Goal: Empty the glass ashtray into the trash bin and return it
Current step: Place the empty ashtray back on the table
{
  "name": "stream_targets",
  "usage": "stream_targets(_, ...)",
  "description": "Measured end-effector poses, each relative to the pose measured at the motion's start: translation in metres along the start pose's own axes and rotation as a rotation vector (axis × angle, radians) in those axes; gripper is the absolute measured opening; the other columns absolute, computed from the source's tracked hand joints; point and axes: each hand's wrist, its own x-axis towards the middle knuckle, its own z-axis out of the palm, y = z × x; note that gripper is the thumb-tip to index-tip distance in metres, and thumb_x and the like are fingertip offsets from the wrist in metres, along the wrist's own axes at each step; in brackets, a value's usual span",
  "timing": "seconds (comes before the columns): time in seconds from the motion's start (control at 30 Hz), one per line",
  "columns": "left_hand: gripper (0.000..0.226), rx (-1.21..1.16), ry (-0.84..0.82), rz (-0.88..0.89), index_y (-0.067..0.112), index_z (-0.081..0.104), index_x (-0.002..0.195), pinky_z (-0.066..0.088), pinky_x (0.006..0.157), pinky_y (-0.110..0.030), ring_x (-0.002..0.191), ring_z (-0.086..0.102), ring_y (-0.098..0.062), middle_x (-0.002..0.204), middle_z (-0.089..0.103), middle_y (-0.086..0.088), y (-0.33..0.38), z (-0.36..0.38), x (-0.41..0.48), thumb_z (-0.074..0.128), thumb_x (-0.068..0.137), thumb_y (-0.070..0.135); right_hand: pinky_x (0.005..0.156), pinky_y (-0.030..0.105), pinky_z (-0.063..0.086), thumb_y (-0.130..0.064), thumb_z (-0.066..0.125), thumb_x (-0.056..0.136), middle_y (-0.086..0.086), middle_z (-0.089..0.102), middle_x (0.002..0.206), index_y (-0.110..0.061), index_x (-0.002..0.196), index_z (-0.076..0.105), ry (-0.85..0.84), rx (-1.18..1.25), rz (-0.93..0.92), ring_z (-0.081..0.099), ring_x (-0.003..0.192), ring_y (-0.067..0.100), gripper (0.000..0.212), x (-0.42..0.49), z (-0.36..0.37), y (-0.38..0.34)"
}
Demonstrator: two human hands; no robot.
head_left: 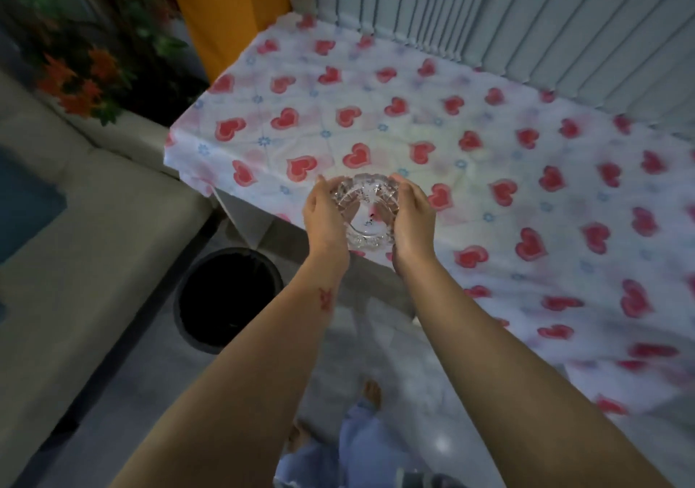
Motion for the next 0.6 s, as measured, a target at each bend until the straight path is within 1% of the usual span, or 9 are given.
stream_targets(0.07,0.038,0.065,-0.043,-0.043,0.015,0.071,0.104,0.052,0.103,-0.042,0.091,0.073,-0.016,0.131,0.067,-0.009,-0.013,0.030,0.000,0.043,0.102,0.041,0.090,0.033,0.060,-0.018,0.048,0.102,0.004,0.069,0.122,-0.016,0.109,0.071,0.062,0.038,0.009,0.066,0.115,0.023,0.024,0.015,-0.025,-0.008)
stream_targets(0.13,0.041,0.127,-0.089,-0.070,0.014,0.070,0.108,0.054,0.100,-0.040,0.100,0.073,-0.023,0.120,0.072,-0.012,-0.025,0.061,0.001,0.042,0.102,0.043,0.084,0.027,0.061,-0.017,0.050,0.102,0.007,0.068,0.123,-0.017,0.103,0.072,0.112,0.110,0.050,0.067,0.114,0.024,0.022,0.031,-0.048,-0.017)
stream_targets(0.17,0.043,0.142,-0.114,-0.077,0.012,0.070,0.110,0.056,0.098,-0.039,0.106,0.071,-0.027,0.120,0.072,-0.014,-0.031,0.077,0.004,0.041,0.103,0.043,0.084,0.027,0.060,-0.017,0.050,0.102,0.009,0.068,0.123,-0.019,0.099,0.072,0.139,0.129,0.061,0.067,0.113,0.025,0.023,0.040,-0.060,-0.021)
stream_targets(0.23,0.048,0.152,-0.150,-0.089,0.007,0.069,0.116,0.056,0.099,-0.037,0.112,0.069,-0.028,0.122,0.071,-0.016,-0.040,0.111,0.010,0.041,0.103,0.044,0.085,0.029,0.060,-0.018,0.050,0.102,0.008,0.069,0.121,-0.022,0.094,0.072,0.176,0.141,0.071,0.068,0.111,0.025,0.025,0.061,-0.081,-0.032)
stream_targets(0.3,0.053,0.184,-0.178,-0.107,0.008,0.068,0.121,0.054,0.100,-0.038,0.112,0.068,-0.027,0.123,0.071,-0.014,-0.049,0.144,0.017,0.041,0.101,0.049,0.083,0.027,0.060,-0.019,0.051,0.102,0.004,0.069,0.118,-0.022,0.093,0.073,0.202,0.156,0.081,0.068,0.111,0.024,0.024,0.087,-0.101,-0.044)
stream_targets(0.33,0.053,0.210,-0.190,-0.113,0.010,0.069,0.121,0.053,0.100,-0.037,0.112,0.068,-0.026,0.123,0.071,-0.012,-0.055,0.159,0.019,0.041,0.101,0.050,0.083,0.026,0.060,-0.018,0.051,0.102,0.004,0.069,0.119,-0.022,0.092,0.073,0.217,0.164,0.082,0.068,0.112,0.024,0.024,0.099,-0.111,-0.049)
stream_targets(0.43,0.050,0.219,-0.229,-0.116,0.013,0.070,0.118,0.052,0.102,-0.035,0.111,0.068,-0.024,0.122,0.072,-0.009,-0.071,0.199,0.026,0.042,0.100,0.050,0.084,0.027,0.060,-0.015,0.050,0.102,0.012,0.065,0.127,-0.019,0.091,0.072,0.256,0.180,0.057,0.065,0.117,0.028,0.025,0.133,-0.136,-0.063)
stream_targets(0.53,0.052,0.266,-0.251,-0.108,0.022,0.070,0.118,0.045,0.110,-0.044,0.120,0.064,-0.024,0.128,0.070,-0.006,-0.079,0.228,0.036,0.041,0.095,0.058,0.079,0.022,0.061,-0.015,0.051,0.101,0.012,0.068,0.124,-0.017,0.096,0.072,0.277,0.146,0.052,0.067,0.114,0.027,0.022,0.157,-0.149,-0.071)
stream_targets(0.6,0.059,0.275,-0.254,-0.116,0.023,0.068,0.123,0.042,0.113,-0.049,0.125,0.061,-0.027,0.132,0.068,-0.005,-0.084,0.242,0.044,0.040,0.090,0.064,0.085,0.026,0.060,-0.016,0.053,0.100,0.011,0.069,0.122,-0.019,0.095,0.073,0.279,0.136,0.065,0.067,0.113,0.026,0.021,0.173,-0.153,-0.072)
